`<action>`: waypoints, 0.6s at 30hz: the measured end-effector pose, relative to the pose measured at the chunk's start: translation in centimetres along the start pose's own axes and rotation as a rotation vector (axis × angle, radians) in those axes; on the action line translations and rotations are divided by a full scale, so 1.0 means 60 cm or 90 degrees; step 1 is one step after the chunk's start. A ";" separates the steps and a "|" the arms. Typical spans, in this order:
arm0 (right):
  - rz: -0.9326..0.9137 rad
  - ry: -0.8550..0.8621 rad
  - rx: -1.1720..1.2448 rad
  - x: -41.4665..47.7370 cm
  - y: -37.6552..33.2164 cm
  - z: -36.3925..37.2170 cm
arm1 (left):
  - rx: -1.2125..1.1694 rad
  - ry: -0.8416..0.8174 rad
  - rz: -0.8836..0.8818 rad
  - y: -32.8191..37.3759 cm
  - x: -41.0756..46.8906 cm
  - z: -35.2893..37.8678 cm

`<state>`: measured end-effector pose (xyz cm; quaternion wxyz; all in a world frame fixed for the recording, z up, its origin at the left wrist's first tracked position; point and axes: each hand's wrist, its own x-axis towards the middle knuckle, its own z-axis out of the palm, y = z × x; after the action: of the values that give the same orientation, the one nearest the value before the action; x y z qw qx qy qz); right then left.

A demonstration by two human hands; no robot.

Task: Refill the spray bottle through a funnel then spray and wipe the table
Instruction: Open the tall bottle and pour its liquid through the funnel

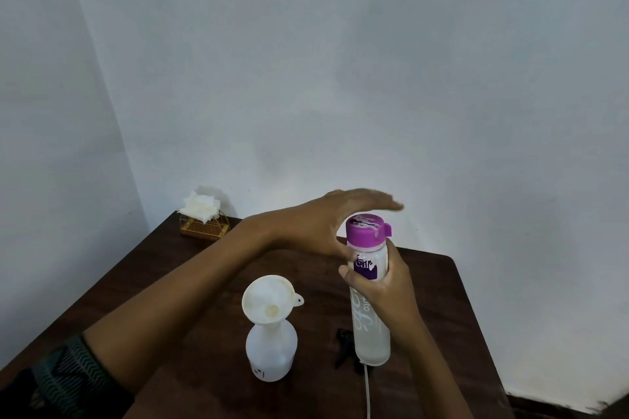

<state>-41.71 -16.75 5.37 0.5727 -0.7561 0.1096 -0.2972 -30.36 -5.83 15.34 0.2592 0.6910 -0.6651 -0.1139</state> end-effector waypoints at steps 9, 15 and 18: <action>0.025 0.007 -0.039 -0.005 0.010 0.008 | -0.095 0.085 -0.106 -0.015 0.004 0.003; 0.026 -0.001 -0.043 -0.004 0.005 0.007 | -0.226 0.161 -0.168 -0.023 -0.010 0.014; 0.028 -0.014 -0.067 -0.003 0.003 0.012 | -0.268 0.194 -0.191 -0.028 -0.023 0.019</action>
<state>-41.44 -16.15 5.00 0.5393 -0.7861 0.1351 -0.2701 -29.61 -4.77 13.28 0.4739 0.7216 -0.4708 -0.1817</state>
